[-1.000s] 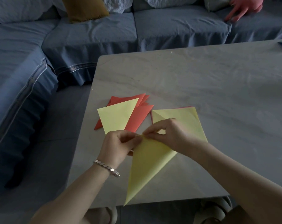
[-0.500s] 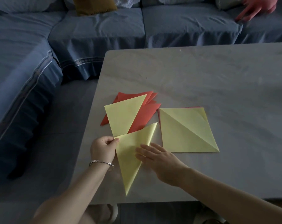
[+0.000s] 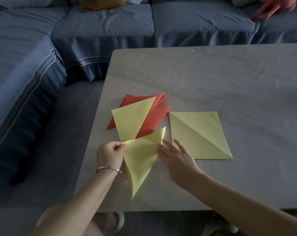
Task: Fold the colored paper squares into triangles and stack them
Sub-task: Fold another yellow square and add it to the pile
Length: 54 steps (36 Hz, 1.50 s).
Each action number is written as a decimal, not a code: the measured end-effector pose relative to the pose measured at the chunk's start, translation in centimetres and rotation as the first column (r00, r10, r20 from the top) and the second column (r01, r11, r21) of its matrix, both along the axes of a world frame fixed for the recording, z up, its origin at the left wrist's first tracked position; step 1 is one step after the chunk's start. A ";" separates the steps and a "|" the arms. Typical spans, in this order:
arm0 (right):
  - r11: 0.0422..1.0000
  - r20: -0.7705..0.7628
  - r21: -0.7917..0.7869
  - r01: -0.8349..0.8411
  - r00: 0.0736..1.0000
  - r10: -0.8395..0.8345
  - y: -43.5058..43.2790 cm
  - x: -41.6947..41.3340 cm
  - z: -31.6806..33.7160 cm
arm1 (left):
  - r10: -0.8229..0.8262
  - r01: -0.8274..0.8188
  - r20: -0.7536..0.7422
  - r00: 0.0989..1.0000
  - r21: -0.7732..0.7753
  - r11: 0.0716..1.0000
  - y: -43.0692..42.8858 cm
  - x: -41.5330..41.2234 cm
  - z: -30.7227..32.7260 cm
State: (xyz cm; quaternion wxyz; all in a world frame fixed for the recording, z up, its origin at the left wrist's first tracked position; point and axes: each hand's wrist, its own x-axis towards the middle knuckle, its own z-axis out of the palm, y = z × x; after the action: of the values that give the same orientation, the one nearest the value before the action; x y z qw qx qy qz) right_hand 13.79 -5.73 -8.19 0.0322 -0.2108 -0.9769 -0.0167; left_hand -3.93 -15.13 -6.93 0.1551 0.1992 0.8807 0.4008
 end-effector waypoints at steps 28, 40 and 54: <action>0.896 0.249 -0.327 0.299 0.942 -0.224 -1.5 -1.9 1.2 | 0.016 -0.015 -0.017 1.000 0.035 0.999 -0.3 0.1 -0.4; 0.912 0.368 -0.332 0.240 0.923 -0.109 -5.4 -2.3 1.7 | 0.002 -0.001 -0.072 0.997 0.013 1.000 -0.4 0.3 -0.3; 0.858 -0.362 -0.509 0.061 0.890 -0.278 -1.0 2.9 2.4 | -0.007 0.049 -0.229 0.973 0.180 0.982 1.7 -0.7 4.3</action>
State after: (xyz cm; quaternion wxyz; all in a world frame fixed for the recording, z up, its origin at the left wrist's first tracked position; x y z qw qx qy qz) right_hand 16.65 -6.72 -5.76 0.1879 -0.2978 -0.8956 0.2717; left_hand -4.66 -13.47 -2.62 0.0398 0.2697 0.8488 0.4530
